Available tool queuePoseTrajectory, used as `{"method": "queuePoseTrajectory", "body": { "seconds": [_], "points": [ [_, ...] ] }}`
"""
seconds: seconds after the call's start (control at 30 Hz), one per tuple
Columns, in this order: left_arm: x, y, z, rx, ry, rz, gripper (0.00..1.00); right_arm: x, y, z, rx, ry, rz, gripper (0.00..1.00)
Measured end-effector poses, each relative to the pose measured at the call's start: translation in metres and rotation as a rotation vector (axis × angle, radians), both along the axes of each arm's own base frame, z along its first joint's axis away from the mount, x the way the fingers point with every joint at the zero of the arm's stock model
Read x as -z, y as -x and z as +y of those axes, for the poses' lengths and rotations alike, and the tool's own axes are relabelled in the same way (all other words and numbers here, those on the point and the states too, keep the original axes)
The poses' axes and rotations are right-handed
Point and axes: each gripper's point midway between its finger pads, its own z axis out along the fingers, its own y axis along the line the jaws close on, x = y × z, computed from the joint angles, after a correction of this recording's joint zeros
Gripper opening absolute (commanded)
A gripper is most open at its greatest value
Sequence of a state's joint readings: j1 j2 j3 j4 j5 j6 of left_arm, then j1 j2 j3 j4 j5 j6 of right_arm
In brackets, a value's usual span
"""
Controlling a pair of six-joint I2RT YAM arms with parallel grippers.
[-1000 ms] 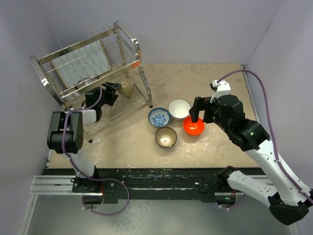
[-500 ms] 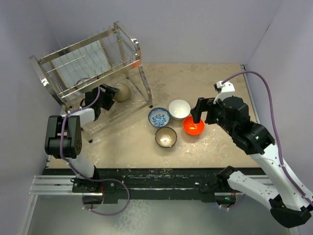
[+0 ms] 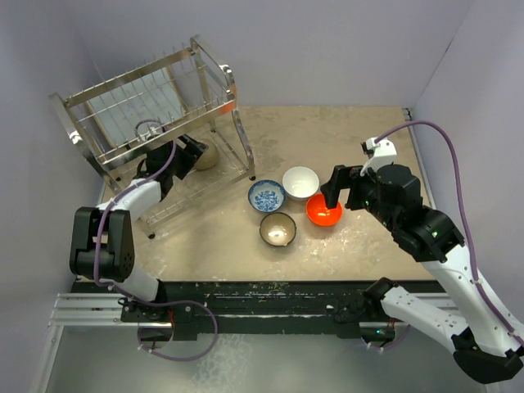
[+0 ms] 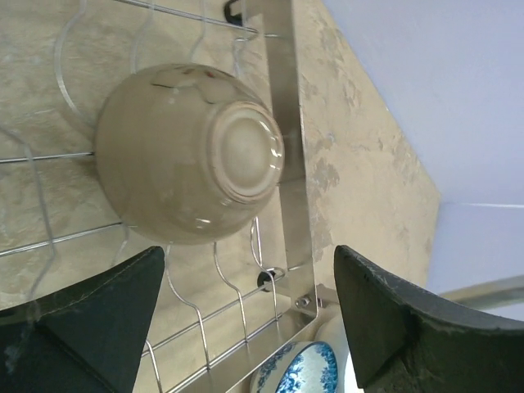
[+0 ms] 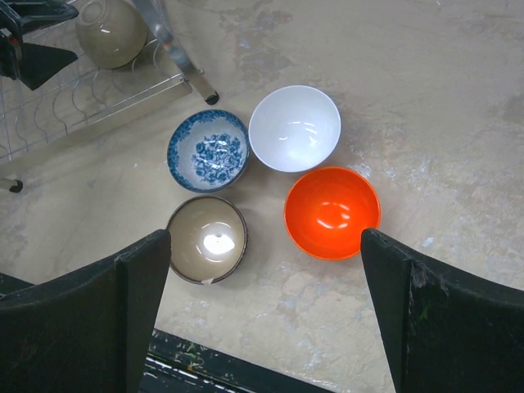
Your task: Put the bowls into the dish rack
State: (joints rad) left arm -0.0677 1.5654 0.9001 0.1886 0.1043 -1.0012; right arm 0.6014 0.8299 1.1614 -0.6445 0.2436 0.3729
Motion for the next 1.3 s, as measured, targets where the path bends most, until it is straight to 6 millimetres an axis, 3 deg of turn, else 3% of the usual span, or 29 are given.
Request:
{"method": "queuePoseTrajectory", "body": {
  "seconds": [0.13,0.47,0.7,1.07,1.3],
  "points": [
    [-0.006,0.0,-0.014,0.039,-0.071,-0.02,0.87,0.0,0.0,0.0,0.0,-0.001,0.001,0.99],
    [0.003,-0.003,-0.05,0.128,-0.137,-0.055,0.87,0.003,0.001,-0.001,0.002,0.002,0.004,0.99],
    [0.003,-0.024,-0.073,0.173,-0.114,-0.124,0.87,0.005,-0.003,-0.002,0.013,0.024,0.005,0.99],
    [-0.021,-0.062,-0.105,0.2,-0.095,-0.243,0.87,0.017,-0.012,0.001,0.015,0.064,0.026,0.99],
    [0.0,-0.073,-0.104,0.169,-0.13,-0.202,0.86,0.019,-0.015,0.002,0.013,0.071,0.028,0.99]
  ]
}}
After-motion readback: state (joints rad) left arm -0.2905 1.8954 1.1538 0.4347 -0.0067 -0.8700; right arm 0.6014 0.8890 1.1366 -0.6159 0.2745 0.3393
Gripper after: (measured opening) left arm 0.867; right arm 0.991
